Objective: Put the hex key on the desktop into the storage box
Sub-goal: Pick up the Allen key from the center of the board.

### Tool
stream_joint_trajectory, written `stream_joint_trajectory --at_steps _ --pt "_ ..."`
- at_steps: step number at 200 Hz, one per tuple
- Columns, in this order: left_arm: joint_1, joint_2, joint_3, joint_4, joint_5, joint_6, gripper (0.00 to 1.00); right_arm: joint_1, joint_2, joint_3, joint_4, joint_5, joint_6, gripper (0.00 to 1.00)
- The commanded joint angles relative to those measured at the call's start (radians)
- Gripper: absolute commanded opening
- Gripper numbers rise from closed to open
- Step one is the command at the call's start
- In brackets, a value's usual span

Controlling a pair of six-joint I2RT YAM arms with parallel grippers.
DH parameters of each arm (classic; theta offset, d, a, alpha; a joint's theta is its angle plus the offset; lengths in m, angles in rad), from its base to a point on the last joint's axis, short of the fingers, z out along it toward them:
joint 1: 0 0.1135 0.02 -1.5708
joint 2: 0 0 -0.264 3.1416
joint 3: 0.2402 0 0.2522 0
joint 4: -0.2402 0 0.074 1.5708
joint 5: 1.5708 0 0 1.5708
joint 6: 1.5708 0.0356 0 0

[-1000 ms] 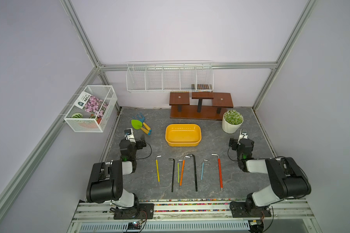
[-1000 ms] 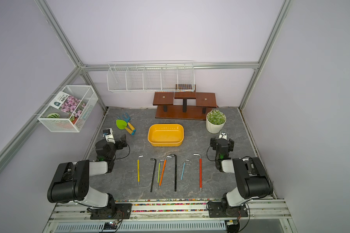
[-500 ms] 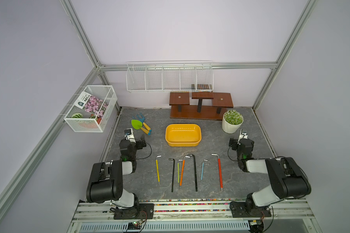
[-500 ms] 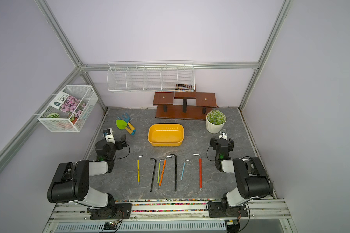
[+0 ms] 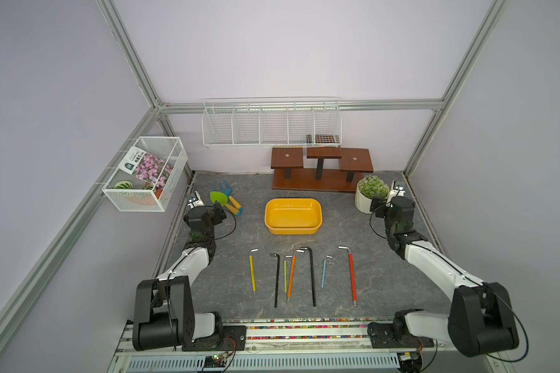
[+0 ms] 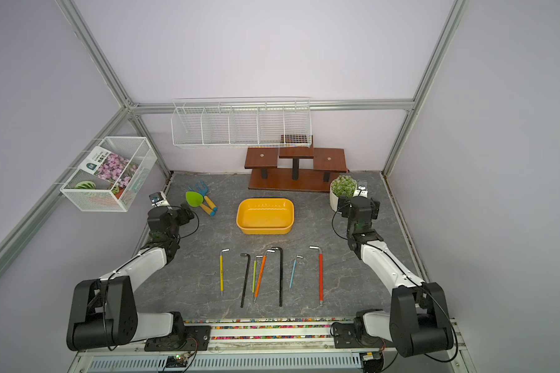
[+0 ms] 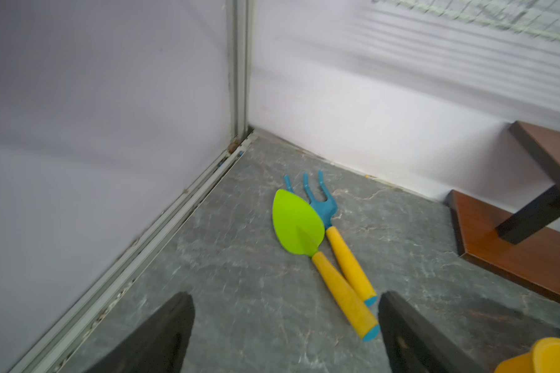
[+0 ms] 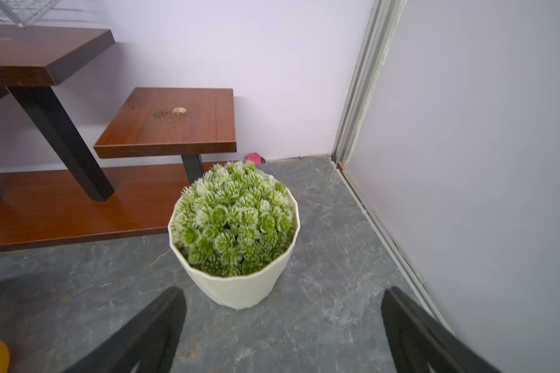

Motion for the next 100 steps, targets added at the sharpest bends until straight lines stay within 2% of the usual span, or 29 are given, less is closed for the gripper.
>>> stream_joint_trajectory --at_steps 1,36,100 --pt "-0.002 -0.065 -0.029 -0.125 -0.096 -0.078 0.96 0.006 0.001 -0.035 -0.205 0.011 0.071 0.99" --pt "-0.002 -0.155 0.001 -0.309 -0.081 -0.158 0.97 0.022 -0.057 -0.023 -0.389 -0.031 0.178 0.97" --pt "-0.004 -0.265 0.056 -0.599 0.084 -0.274 0.97 0.062 -0.195 -0.030 -0.617 -0.209 0.274 0.95"
